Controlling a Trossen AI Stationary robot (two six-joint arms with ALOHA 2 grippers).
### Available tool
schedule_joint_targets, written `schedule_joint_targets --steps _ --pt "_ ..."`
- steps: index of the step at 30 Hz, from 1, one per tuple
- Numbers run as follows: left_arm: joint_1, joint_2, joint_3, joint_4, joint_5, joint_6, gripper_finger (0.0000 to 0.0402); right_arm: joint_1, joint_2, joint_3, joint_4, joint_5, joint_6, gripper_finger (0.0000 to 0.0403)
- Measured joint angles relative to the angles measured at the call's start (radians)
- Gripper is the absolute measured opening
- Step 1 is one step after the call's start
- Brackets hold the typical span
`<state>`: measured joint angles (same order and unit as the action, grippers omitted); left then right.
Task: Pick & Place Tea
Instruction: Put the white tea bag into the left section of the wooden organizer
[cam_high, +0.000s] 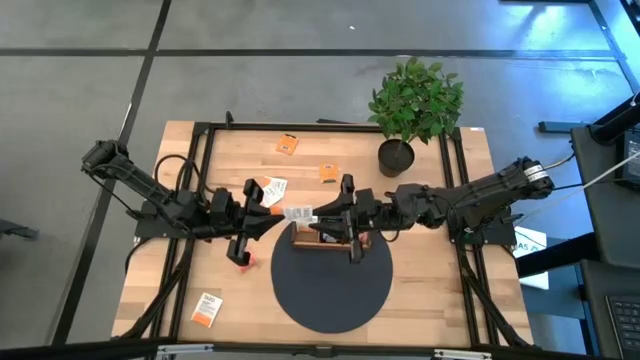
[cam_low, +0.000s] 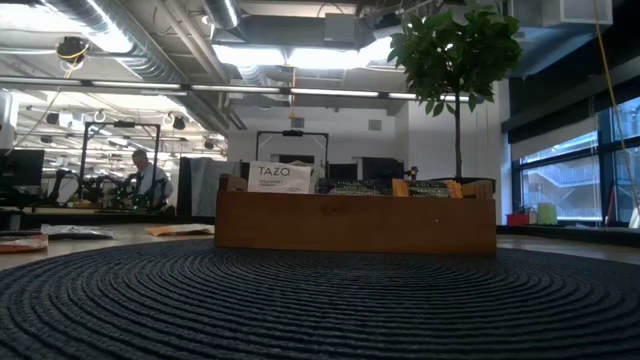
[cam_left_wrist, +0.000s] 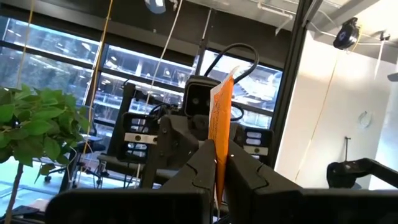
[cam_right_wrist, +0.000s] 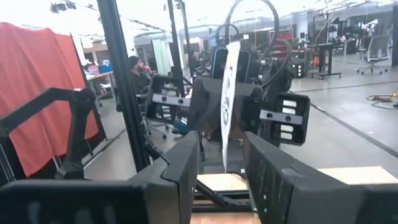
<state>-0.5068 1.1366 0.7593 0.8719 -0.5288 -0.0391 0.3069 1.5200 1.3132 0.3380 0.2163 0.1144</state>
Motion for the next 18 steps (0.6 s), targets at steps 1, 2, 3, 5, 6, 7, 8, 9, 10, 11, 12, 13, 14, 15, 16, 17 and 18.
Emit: schedule_joint_targets --steps 1,2,3,5,6,7,8,9,10,11,12,13,14,15,16,17,18 --pt "0.0 0.0 0.0 0.0 0.001 0.0 0.0012 -0.002 0.001 0.0 0.001 0.0 0.008 0.0124" --pt "0.0 0.0 0.0 0.0 0.0 0.0 0.0012 -0.004 0.002 0.0 0.003 0.0 0.008 0.012" --pt "0.0 0.0 0.0 0.0 -0.002 0.0 0.0012 -0.005 0.002 0.0 0.003 0.0 0.008 0.0114" --pt "0.0 0.0 0.0 0.0 -0.002 0.0 0.0012 -0.012 0.006 0.0 0.011 0.0 0.009 0.0099" --pt "0.0 0.0 0.0 0.0 -0.002 0.0 0.0012 -0.013 0.007 0.0 0.012 -0.002 0.009 0.009" --pt "0.0 0.0 0.0 0.0 -0.003 0.0 0.0012 -0.017 0.009 0.0 0.014 -0.011 0.009 0.008" --pt "0.0 0.0 0.0 0.0 -0.003 0.0 0.0013 -0.022 0.013 0.0 0.021 -0.024 0.009 0.007" --pt "0.0 0.0 0.0 0.0 -0.003 0.0 0.0012 -0.026 0.017 0.0 0.031 -0.037 0.01 0.006" --pt "0.0 0.0 0.0 0.0 -0.004 0.0 0.0013 -0.03 0.02 0.0 0.031 -0.046 0.011 0.005" --pt "0.0 0.0 0.0 0.0 -0.004 0.0 0.0013 -0.033 0.025 0.0 0.03 -0.059 0.012 0.0041" --pt "0.0 0.0 0.0 0.0 -0.004 0.0 0.0013 -0.037 0.029 0.0 0.029 -0.066 0.012 0.0031" --pt "0.0 0.0 0.0 0.0 -0.004 0.0 0.0013 -0.037 0.032 0.0 0.028 -0.069 0.011 0.0021" --pt "0.0 0.0 0.0 -0.001 -0.004 0.0 0.0013 -0.037 0.033 0.0 0.027 -0.073 0.01 0.0012" --pt "0.0 0.0 0.0 -0.002 -0.004 0.0 0.0013 -0.037 0.033 0.0 0.026 -0.076 0.007 0.0007" --pt "0.0 0.0 0.0 -0.004 -0.005 0.0 0.0013 -0.037 0.033 0.0 0.027 -0.077 0.004 0.0007" --pt "0.0 0.0 0.0 -0.006 -0.015 0.0 0.0013 -0.037 0.033 0.0 0.026 -0.077 0.004 0.0007" --pt "0.0 0.0 0.0 -0.008 -0.024 0.0 0.0013 -0.037 0.032 0.0 0.026 -0.077 0.004 0.0007"
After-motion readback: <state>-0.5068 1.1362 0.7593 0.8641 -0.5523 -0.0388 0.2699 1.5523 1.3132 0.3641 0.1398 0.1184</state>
